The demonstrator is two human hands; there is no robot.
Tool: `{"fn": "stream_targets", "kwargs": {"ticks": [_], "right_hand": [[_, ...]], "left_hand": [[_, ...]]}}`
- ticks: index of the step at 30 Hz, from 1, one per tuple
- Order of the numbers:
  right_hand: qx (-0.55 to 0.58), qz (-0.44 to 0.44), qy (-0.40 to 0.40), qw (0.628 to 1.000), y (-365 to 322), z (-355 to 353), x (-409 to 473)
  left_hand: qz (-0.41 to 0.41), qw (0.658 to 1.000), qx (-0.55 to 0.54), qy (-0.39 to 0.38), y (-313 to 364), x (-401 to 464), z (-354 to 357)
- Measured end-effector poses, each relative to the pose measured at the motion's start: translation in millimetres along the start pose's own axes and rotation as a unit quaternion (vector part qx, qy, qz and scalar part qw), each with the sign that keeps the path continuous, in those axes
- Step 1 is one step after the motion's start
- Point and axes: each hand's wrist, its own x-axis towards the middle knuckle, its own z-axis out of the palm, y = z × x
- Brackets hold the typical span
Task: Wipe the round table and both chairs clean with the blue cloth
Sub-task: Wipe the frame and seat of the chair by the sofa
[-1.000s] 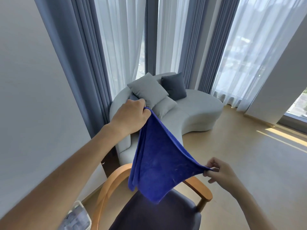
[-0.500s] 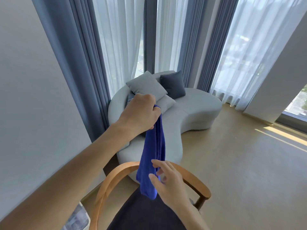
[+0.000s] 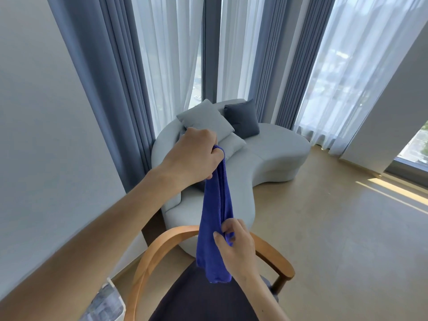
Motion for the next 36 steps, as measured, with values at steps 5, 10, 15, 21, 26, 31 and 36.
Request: {"fn": "stream_targets", "kwargs": {"ticks": [5, 10, 15, 21, 26, 31, 36], "right_hand": [[0.034, 0.005, -0.09, 0.995, 15, -6, -14], [0.0, 0.017, -0.14, 0.99, 46, -9, -27], [-0.02, 0.036, -0.183, 0.982, 56, 3, -37], [-0.012, 0.114, -0.187, 0.976, 60, 20, -29], [-0.061, 0.107, -0.188, 0.975, 65, 38, -22], [-0.076, 0.091, -0.13, 0.984, 65, 46, -28], [-0.095, -0.078, -0.109, 0.986, 58, 41, -41]], "left_hand": [[-0.003, 1.0, -0.008, -0.007, -2, 0, -1], [-0.006, 1.0, -0.023, -0.005, -4, 1, -7], [-0.001, 1.0, -0.017, -0.001, -3, 2, -11], [0.005, 1.0, 0.008, 0.017, -2, 4, -17], [-0.004, 0.999, 0.005, 0.043, -3, 5, -22], [-0.003, 0.999, 0.012, 0.05, -8, 7, -24], [-0.007, 0.999, 0.018, 0.042, -14, 8, -23]]}}
